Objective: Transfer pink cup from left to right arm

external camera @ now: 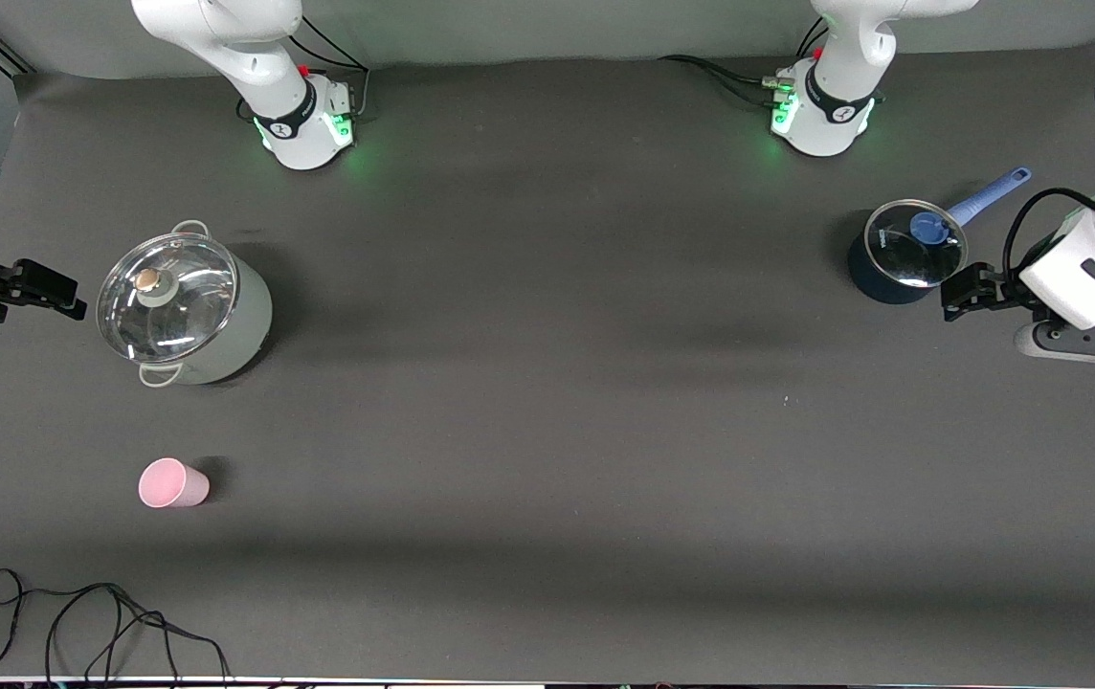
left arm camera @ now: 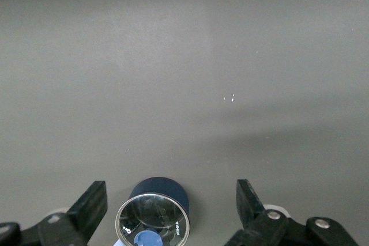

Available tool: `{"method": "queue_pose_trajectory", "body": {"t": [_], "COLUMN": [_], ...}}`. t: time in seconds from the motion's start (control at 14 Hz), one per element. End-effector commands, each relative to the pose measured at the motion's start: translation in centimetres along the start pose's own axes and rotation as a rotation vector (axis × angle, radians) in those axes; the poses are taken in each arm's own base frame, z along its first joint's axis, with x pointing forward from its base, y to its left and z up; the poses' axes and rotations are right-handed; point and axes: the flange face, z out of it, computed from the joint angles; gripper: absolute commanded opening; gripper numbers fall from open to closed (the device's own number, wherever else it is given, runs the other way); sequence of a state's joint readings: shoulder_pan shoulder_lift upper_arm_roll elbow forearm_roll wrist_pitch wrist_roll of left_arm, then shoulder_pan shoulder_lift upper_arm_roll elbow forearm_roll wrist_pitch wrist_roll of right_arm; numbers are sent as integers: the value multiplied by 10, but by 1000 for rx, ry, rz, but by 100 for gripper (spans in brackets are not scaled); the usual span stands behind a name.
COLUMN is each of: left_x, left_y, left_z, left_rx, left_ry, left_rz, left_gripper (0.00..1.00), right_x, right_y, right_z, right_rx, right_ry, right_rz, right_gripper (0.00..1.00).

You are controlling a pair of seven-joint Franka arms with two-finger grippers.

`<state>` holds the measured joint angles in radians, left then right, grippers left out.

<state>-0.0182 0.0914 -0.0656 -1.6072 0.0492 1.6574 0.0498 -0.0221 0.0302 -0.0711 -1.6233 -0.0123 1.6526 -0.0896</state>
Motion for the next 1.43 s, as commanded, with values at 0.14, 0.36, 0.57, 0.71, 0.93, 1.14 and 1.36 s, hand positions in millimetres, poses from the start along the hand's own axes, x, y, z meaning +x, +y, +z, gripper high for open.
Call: {"method": "queue_pose_trajectory", "body": {"t": [0.14, 0.36, 0.57, 0.71, 0.93, 1.14, 1.36], "left_x": [1, -4, -18, -21, -20, -15, -10], "left_y": [2, -6, -9, -6, 0, -2, -5], "left_z": [2, 12, 21, 21, 15, 10, 7], "left_rx": [-9, -8, -4, -5, -6, -5, -7], "left_ry": [11, 10, 31, 21, 3, 10, 0], "left_rz": [15, 13, 60, 37, -13, 2, 0], "left_gripper": [100, 100, 100, 100, 100, 100, 100], "right_x": [-4, -4, -3, -3, -3, -4, -4], "right_y": [-3, -7, -15, -15, -15, -13, -13], "right_z": [-11, -11, -11, -11, -11, -12, -13], "right_rx": [18, 20, 20, 20, 20, 18, 20], "right_ry": [28, 28, 28, 28, 27, 28, 30], "right_rz": [23, 58, 43, 32, 32, 35, 37], "right_gripper": [100, 100, 100, 100, 100, 100, 100]}}
